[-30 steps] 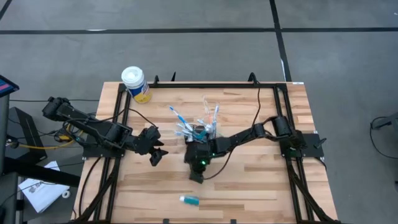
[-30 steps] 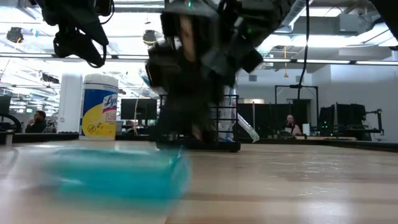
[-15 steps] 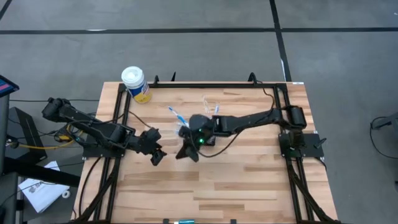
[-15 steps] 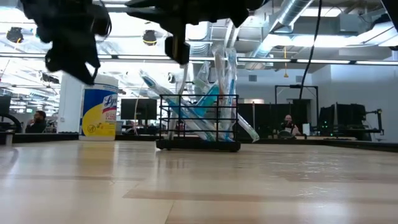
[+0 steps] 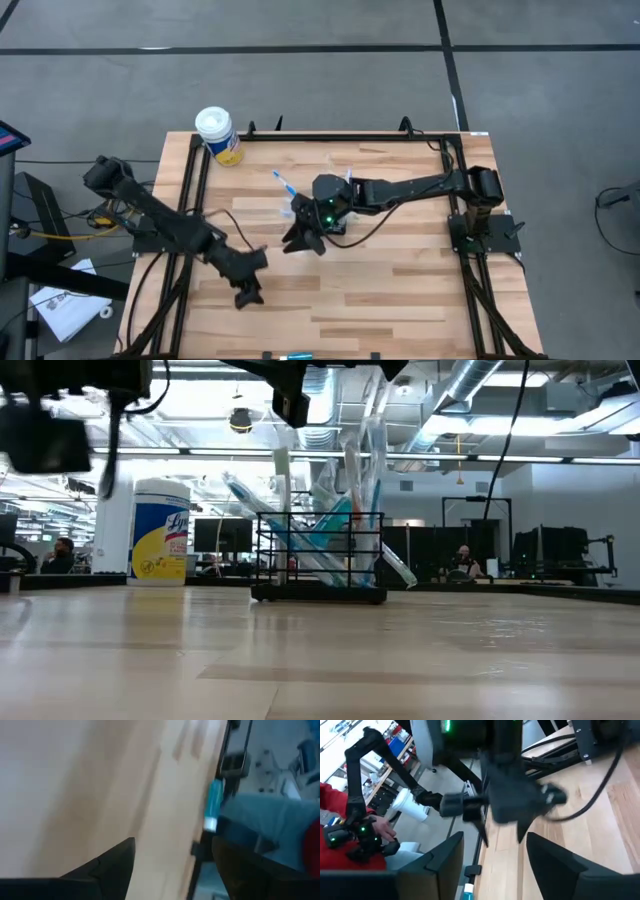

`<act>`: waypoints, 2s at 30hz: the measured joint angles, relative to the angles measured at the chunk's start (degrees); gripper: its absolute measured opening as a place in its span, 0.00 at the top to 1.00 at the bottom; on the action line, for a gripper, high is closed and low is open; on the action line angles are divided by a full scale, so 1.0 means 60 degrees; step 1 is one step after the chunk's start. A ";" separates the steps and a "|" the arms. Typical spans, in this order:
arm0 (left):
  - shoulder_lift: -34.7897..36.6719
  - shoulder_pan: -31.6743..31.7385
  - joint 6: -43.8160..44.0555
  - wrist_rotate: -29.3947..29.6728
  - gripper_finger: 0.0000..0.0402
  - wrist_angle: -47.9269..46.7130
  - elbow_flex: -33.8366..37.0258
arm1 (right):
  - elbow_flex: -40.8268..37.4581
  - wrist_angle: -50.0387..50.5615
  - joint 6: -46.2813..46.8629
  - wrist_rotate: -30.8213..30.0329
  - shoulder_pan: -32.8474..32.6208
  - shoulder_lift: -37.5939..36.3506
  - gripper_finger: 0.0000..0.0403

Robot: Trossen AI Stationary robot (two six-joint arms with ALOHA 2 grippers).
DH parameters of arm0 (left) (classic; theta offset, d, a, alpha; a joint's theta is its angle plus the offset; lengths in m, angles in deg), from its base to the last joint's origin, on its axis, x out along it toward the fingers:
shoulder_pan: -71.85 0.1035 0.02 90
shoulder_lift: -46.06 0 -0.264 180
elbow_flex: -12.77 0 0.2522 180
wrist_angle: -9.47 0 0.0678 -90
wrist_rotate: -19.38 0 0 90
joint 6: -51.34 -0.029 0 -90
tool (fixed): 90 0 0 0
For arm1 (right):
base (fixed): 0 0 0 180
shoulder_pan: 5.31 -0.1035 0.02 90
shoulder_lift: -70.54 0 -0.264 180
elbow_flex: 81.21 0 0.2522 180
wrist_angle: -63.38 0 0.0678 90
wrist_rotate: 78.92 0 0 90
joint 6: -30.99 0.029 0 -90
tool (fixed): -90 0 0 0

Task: Pick & Place toothbrushing station
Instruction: Put the blue mouthwash into the mesh

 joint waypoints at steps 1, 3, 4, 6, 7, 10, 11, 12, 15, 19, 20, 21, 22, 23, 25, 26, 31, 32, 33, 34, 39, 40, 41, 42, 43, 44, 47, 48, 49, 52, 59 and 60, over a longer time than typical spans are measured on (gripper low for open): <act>-0.0355 -0.0137 0.0190 -0.0093 0.35 0.0262 -0.0048 | 0.0000 0.0001 -0.0058 -0.0003 0.0000 0.0000 0.49; -0.0956 -0.0359 0.0420 -0.0085 0.34 0.0817 -0.0293 | 0.0000 0.0004 -0.0134 -0.0020 -0.0017 0.0000 0.48; -0.1228 -0.0444 0.0454 -0.0030 0.34 0.1044 -0.0491 | 0.0000 0.0004 -0.0181 -0.0024 -0.0018 0.0000 0.48; -0.1618 -0.0569 0.0437 0.0198 0.34 0.1111 -0.0900 | 0.0000 -0.0009 -0.0411 -0.0021 -0.0057 0.0000 0.48; -0.1749 -0.0592 0.0385 0.0274 0.35 0.1062 -0.1072 | 0.0000 -0.0004 -0.0556 -0.0021 -0.0071 0.0000 0.49; -0.2055 -0.0649 0.0273 0.0337 0.37 0.1099 -0.1448 | 0.0000 0.0032 -0.0865 0.0113 -0.0051 0.0000 0.51; -0.2213 -0.0706 0.0288 0.0340 0.38 0.1092 -0.1565 | 0.0000 0.0106 -0.1047 0.0125 -0.0051 -0.0003 0.52; -0.2427 -0.0751 0.0374 0.0341 0.39 0.1095 -0.1703 | 0.0004 0.0212 -0.1231 0.0132 -0.0036 -0.0007 0.53; -0.3061 -0.0929 0.0603 0.0339 0.39 0.1345 -0.2022 | 0.0004 0.0509 -0.1632 0.0158 0.0052 -0.0007 0.53; -0.3790 -0.1035 0.0985 0.0384 0.36 0.1719 -0.2515 | 0.0004 0.0909 -0.2112 0.0171 0.0080 -0.0007 0.51; -0.3989 -0.1040 0.1006 0.0430 0.36 0.1743 -0.2706 | 0.0004 0.0971 -0.2263 0.0216 0.0069 -0.0007 0.51; -0.4171 -0.1041 0.1009 0.0449 0.36 0.1773 -0.2889 | 0.0004 0.0976 -0.2416 0.0280 0.0045 -0.0007 0.51; -0.4353 -0.1088 0.1048 0.0511 0.36 0.1740 -0.3078 | 0.0004 0.0965 -0.2569 0.0364 0.0012 -0.0007 0.50; -0.4588 -0.1130 0.1150 0.0590 0.36 0.1732 -0.3319 | 0.0004 0.0962 -0.2725 0.0472 -0.0021 -0.0007 0.50; -0.5066 -0.1208 0.1298 0.0711 0.37 0.1794 -0.3722 | 0.0004 0.0965 -0.3039 0.0539 -0.0083 -0.0007 0.50; -0.5299 -0.1257 0.1465 0.0756 0.37 0.1731 -0.3886 | 0.0004 0.0965 -0.3125 0.0570 -0.0102 -0.0007 0.51; -0.6083 -0.1443 0.1979 0.0490 0.38 0.1731 -0.4582 | 0.0004 0.0991 -0.3068 0.0963 -0.0160 -0.0007 0.52; -0.6140 -0.1476 0.1977 0.0381 0.38 0.1726 -0.4640 | 0.0004 0.1003 -0.2995 0.0965 -0.0160 -0.0007 0.52; -0.6172 -0.1523 0.1979 0.0329 0.38 0.1628 -0.4638 | 0.0004 0.0998 -0.2863 0.0959 -0.0159 -0.0007 0.52; -0.6215 -0.1553 0.1979 0.0325 0.37 0.1514 -0.4616 | 0.0004 0.0960 -0.2709 0.0960 -0.0160 -0.0007 0.52; -0.6278 -0.1700 0.1453 0.0279 0.36 0.0659 -0.4587 | 0.0004 0.0688 -0.2321 0.0695 -0.0193 -0.0007 0.51; -0.6274 -0.1732 0.1410 0.0256 0.36 0.0625 -0.4542 | 0.0004 0.0656 -0.2214 0.0651 -0.0193 -0.0007 0.51; -0.6270 -0.1762 0.1400 0.0261 0.36 0.0612 -0.4482 | 0.0005 0.0583 -0.2097 0.0606 -0.0194 -0.0007 0.51; -0.6271 -0.1777 0.1411 0.0264 0.36 0.0607 -0.4415 | 0.0007 0.0511 -0.2004 0.0590 -0.0198 -0.0007 0.51; -0.6274 -0.1781 0.1466 0.0267 0.36 0.0604 -0.4361 | 0.0006 0.0441 -0.1918 0.0585 -0.0200 -0.0007 0.51; -0.6274 -0.1804 0.1507 0.0285 0.36 0.0607 -0.4335 | 0.0004 0.0376 -0.1836 0.0575 -0.0200 -0.0007 0.51; -0.6274 -0.1834 0.1705 0.0496 0.36 0.0702 -0.4328 | 0.0025 0.0308 -0.1801 0.0555 -0.0200 -0.0007 0.51; -0.6274 -0.1838 0.1717 0.0577 0.36 0.0804 -0.4328 | 0.0065 0.0332 -0.1801 0.0558 -0.0200 -0.0007 0.51; -0.6274 -0.1867 0.1719 0.0604 0.36 0.0943 -0.4347 | 0.0100 0.0328 -0.1804 0.0598 -0.0194 -0.0007 0.51; -0.6270 -0.1913 0.1726 0.0623 0.36 0.1370 -0.4416 | 0.0157 0.0273 -0.1874 0.0702 -0.0193 -0.0007 0.52; -0.6709 -0.2132 0.1871 0.0487 0.34 0.1995 -0.4427 | 0.0157 0.0302 -0.2087 0.0859 -0.0109 -0.0007 0.51; -0.6877 -0.2161 0.1973 0.0412 0.34 0.2061 -0.4426 | 0.0157 0.0293 -0.2102 0.0896 -0.0106 -0.0007 0.51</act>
